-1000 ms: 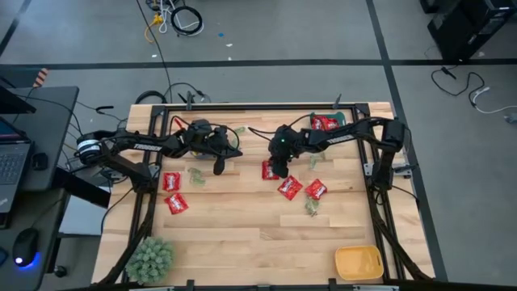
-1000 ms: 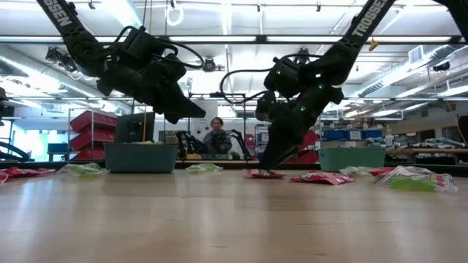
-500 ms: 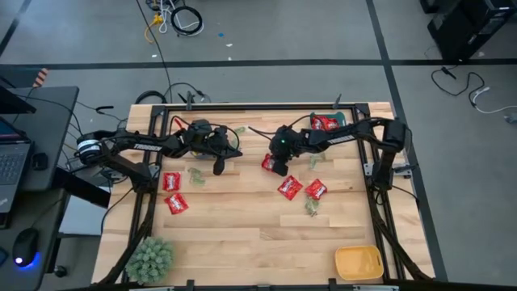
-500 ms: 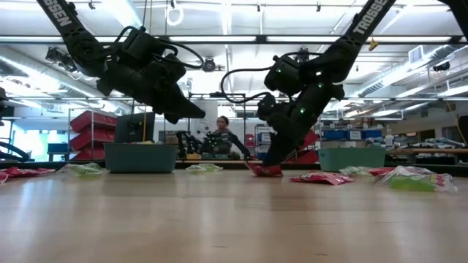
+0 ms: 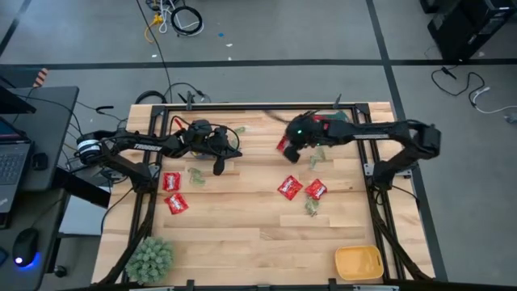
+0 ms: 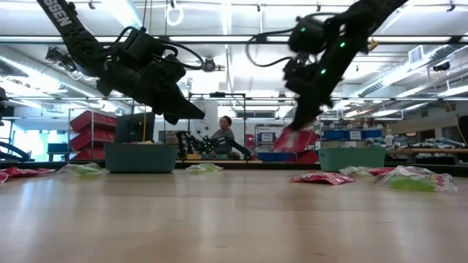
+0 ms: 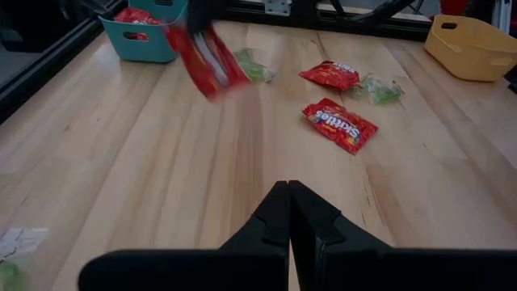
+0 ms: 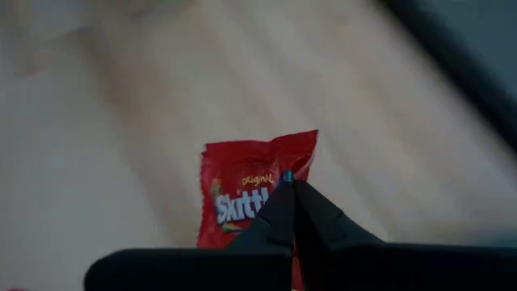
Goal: Sort candy
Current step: Put the red candy into the blue bin
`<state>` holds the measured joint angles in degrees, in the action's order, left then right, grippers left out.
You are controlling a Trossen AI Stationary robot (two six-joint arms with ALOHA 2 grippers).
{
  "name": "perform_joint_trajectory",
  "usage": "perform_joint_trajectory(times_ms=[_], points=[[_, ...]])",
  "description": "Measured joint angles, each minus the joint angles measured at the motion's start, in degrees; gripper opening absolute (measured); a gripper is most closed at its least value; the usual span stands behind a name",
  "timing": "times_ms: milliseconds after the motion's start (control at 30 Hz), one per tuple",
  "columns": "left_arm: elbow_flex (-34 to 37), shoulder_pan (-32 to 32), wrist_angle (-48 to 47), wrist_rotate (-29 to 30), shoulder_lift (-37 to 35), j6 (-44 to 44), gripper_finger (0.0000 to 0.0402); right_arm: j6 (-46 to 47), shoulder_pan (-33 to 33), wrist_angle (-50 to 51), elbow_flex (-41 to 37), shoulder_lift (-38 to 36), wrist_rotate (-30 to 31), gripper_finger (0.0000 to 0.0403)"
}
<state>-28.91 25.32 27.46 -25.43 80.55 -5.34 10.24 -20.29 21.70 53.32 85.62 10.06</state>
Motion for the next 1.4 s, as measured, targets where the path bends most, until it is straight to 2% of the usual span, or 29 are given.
perform_joint_trajectory(times_ms=[233, 567, 900, 1133, 1267, 1400], points=[[0.0, 0.0, 0.0, 0.0, 0.0, 1.0, 0.0003, 10.5, -5.9, 15.1, 0.0, -10.0, 16.5, 0.0000], [0.0, 0.0, 0.0, 0.0, 0.0, 1.1, 0.0003, 15.6, -17.0, 16.8, -5.3, -12.9, 25.0, 0.0000], [0.0, 0.0, 0.0, 0.0, 0.0, 1.1, 0.0003, 19.7, -21.0, 6.3, -14.5, -12.9, 25.0, 0.0000], [0.0, 0.0, 0.0, 0.0, 0.0, 1.2, 0.0003, 21.7, -22.3, 3.7, -18.0, -12.6, 22.9, 0.0006], [0.0, 0.0, 0.0, -0.2, 0.0, 1.2, 0.0003, 19.3, -22.3, 4.2, -17.7, -12.6, 22.1, 0.0037], [0.0, 0.0, -0.2, -0.2, 0.0, 1.2, 0.0003, 16.8, -22.1, 5.9, -14.7, -12.6, 21.8, 0.0093]])
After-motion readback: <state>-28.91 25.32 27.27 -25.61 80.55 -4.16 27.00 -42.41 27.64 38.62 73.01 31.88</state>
